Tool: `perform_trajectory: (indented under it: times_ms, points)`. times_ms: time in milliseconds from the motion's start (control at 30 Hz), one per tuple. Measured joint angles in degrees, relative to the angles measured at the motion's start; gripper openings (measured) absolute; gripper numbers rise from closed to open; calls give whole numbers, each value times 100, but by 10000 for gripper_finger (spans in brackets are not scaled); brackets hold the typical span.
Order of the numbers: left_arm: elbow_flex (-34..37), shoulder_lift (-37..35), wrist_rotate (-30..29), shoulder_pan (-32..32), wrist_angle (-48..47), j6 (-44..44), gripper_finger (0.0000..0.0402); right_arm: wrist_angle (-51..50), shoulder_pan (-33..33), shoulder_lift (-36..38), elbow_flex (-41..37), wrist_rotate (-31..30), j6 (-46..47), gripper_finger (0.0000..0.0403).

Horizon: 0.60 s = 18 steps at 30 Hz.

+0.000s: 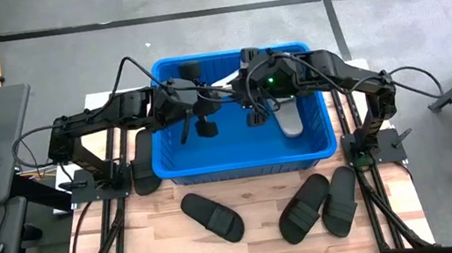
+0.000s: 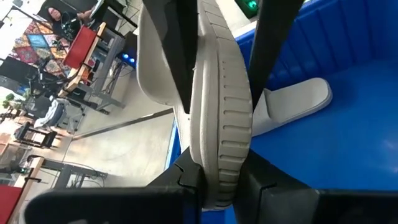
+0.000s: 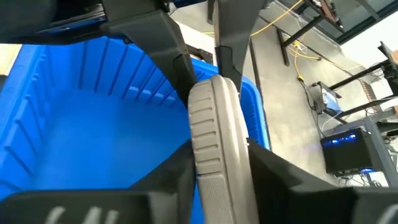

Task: Pick and place slides into bin
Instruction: Put the gray slide into the blue bin

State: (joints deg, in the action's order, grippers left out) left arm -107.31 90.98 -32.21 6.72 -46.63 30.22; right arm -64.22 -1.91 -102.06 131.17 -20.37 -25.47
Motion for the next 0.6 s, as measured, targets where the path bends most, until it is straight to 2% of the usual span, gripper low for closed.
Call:
perform_trajectory:
  times_ms: [267,467,600]
  points:
    - [0,-2,22,0,-35,0,62,-70,2,4,0,133,58,29]
    - [0,-2,8,0,-76,-46,67,-83,4,33,0,-8,-37,27]
    - [-1,-2,-247,-9,-102,-67,88,-206,11,150,-9,-78,-33,25]
